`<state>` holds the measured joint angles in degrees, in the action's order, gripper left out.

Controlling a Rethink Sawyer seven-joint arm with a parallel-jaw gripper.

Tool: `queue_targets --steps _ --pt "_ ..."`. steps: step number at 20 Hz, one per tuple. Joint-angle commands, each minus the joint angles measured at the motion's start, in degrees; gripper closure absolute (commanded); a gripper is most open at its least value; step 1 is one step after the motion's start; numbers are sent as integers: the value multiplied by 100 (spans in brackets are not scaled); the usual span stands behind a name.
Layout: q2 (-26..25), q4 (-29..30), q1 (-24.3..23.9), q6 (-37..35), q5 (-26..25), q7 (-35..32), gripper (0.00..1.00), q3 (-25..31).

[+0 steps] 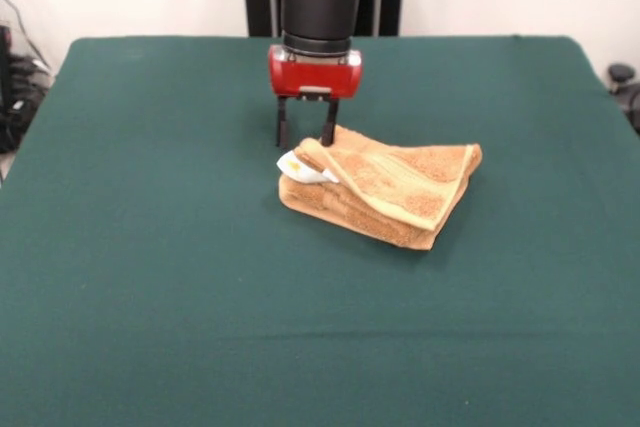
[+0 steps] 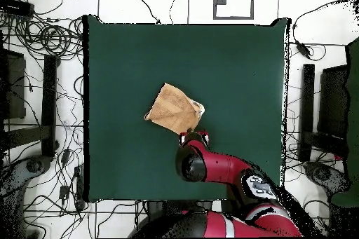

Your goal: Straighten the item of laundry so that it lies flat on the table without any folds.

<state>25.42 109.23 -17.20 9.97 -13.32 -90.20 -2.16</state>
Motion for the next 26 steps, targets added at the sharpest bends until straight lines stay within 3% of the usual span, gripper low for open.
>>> queue_targets --steps 1,11,19,26 --pt "-519 -835 31 -426 271 -920 0 1419" --pt "-432 -891 35 -601 401 -959 0 1343" --pt "-487 -1163 -356 -1180 191 -528 0 1802" --pt "-465 -1122 82 -449 375 -1082 0 1273"
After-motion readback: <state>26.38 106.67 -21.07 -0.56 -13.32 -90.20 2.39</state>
